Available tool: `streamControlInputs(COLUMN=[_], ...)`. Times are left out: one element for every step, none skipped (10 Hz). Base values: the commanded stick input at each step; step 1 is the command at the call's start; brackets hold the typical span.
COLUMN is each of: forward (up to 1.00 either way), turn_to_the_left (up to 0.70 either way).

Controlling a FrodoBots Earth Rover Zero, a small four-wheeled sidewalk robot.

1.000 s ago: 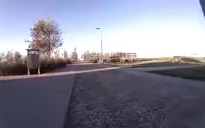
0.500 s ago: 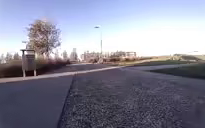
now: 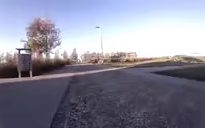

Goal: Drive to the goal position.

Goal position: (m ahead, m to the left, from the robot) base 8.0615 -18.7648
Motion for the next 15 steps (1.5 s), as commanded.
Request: streamControlInputs(forward=[0.70,0.70,0.70,0.70,0.70,0.70,0.70,0.70,0.70,0.70,0.70,0.70,0.70,0.70,0.70], turn_to_the_left=[0.00,0.00,0.00,-0.02,-0.05,-0.07,-0.08,-0.09,-0.09,-0.09,-0.09,-0.09,-0.09,-0.09,-0.09])
